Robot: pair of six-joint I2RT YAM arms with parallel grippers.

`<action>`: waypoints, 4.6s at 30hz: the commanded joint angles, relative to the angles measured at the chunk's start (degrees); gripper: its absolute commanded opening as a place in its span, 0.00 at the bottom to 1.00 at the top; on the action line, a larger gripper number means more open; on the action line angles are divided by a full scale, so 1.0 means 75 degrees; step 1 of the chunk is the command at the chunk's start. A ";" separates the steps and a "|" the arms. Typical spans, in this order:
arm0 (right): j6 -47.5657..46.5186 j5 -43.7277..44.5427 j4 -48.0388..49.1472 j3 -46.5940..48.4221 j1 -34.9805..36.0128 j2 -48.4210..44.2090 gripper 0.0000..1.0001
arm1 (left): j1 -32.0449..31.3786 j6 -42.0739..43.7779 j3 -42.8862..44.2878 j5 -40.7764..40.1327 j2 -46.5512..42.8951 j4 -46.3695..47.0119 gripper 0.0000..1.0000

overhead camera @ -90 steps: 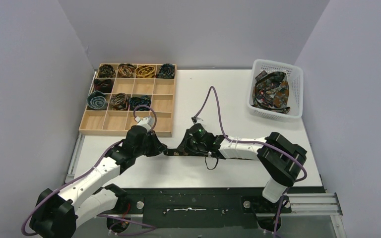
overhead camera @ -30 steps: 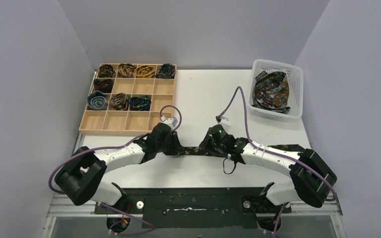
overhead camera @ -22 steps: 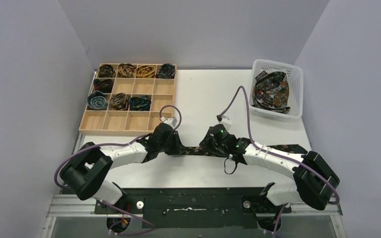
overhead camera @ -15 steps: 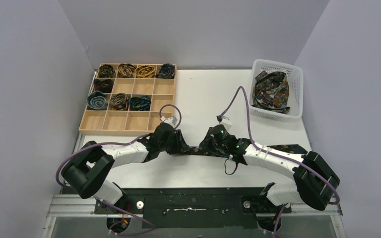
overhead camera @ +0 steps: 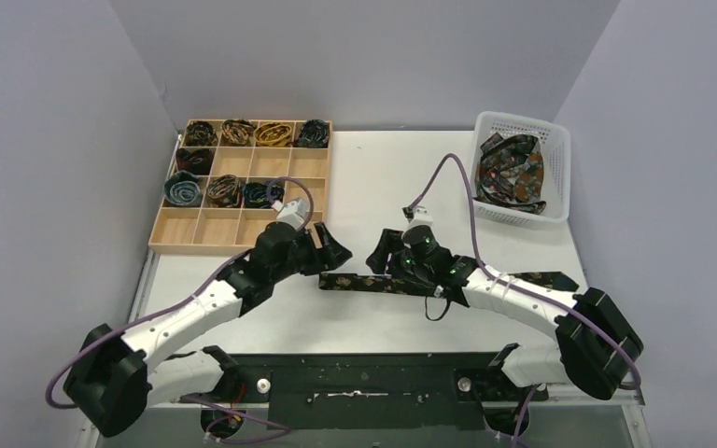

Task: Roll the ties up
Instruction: Roll the tie at the center of the board.

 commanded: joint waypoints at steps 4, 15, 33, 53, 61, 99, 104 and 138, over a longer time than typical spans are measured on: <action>-0.2004 -0.1969 0.1433 0.1002 0.0179 0.0973 0.66 | 0.1473 -0.0049 -0.0893 0.0372 -0.1323 -0.1186 0.67; -0.8229 -0.3569 0.2499 0.1473 0.0878 0.2521 0.95 | 0.3598 0.0118 -0.1810 0.1822 -0.2463 -0.1704 0.72; -0.9313 -0.4321 0.0713 0.2532 0.0698 0.4596 0.56 | 0.3819 0.0232 -0.1793 0.1136 -0.2895 -0.2637 0.68; -0.9005 -0.4649 0.0620 0.3354 0.1587 0.5045 0.58 | 0.3826 -0.0326 -0.2157 0.0685 -0.4180 -0.2935 0.69; -0.7529 -0.3170 0.1549 0.2670 0.1566 0.3091 0.89 | 0.3823 -0.0434 -0.2545 0.1207 -0.3875 -0.2012 0.71; 0.1030 -0.2158 0.1175 0.1379 0.0764 0.3228 0.20 | 0.3827 -0.0322 -0.3496 0.2816 -0.2218 0.0400 0.67; 0.1046 -0.2233 0.1192 0.1411 0.0751 0.3432 0.16 | 0.3823 -0.0337 -0.3627 0.3021 -0.2062 0.0791 0.67; 0.1194 -0.2758 0.1143 0.1412 0.0540 0.4187 0.13 | 0.3782 0.0533 -0.3693 0.3558 0.0806 0.3112 0.39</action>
